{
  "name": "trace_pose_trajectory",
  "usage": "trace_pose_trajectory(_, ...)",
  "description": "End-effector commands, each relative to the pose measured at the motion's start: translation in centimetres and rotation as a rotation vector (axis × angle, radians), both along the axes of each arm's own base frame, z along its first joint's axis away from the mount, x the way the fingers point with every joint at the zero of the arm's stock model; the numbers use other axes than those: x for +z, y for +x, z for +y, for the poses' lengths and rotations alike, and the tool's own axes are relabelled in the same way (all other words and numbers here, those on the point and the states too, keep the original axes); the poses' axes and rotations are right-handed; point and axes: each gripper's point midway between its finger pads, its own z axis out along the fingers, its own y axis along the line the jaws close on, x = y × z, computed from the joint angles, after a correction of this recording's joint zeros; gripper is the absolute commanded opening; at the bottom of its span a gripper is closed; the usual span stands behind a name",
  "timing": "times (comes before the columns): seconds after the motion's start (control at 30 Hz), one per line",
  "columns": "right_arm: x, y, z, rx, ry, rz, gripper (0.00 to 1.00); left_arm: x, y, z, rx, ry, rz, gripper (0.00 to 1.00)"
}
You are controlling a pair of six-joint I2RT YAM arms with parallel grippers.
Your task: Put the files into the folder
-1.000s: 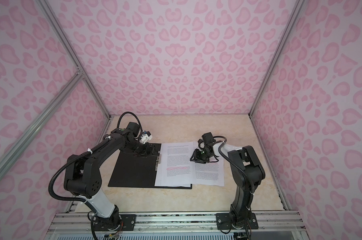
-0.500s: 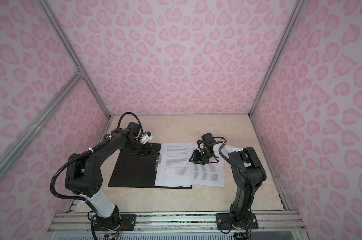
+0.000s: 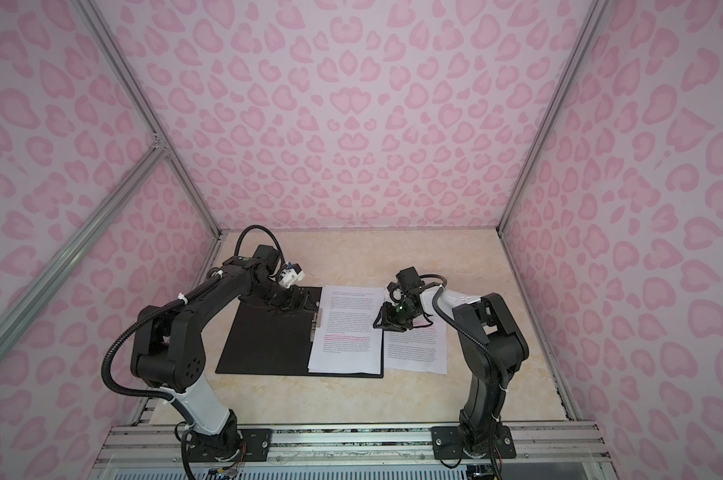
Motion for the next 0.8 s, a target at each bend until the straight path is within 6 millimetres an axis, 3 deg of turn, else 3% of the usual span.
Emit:
trace_pose_trajectory(0.0, -0.4, -0.3, -0.1, 0.011, -0.031, 0.008, 0.4, 0.2, -0.2, -0.2, -0.008, -0.017, 0.017, 0.96)
trace_pose_trajectory(0.23, 0.9, 1.0, -2.5, -0.03, -0.181, -0.077, 0.43, 0.2, -0.3, -0.2, -0.013, -0.015, 0.019, 0.95)
trace_pose_trajectory(0.4, 3.2, 1.3, -6.6, -0.148, -0.37, -0.17, 0.44, 2.0, 0.5, -0.5, -0.015, -0.036, -0.03, 0.95)
trace_pose_trajectory(0.5, 3.7, 0.2, -9.4, -0.255, -0.448, -0.188, 0.45, 3.3, 0.3, -1.2, -0.034, -0.078, -0.054, 0.99)
trace_pose_trajectory(0.77, 1.2, -4.8, -16.2, -0.522, -0.527, -0.102, 0.47, 5.5, -2.7, -5.5, -0.264, -0.105, -0.089, 0.98)
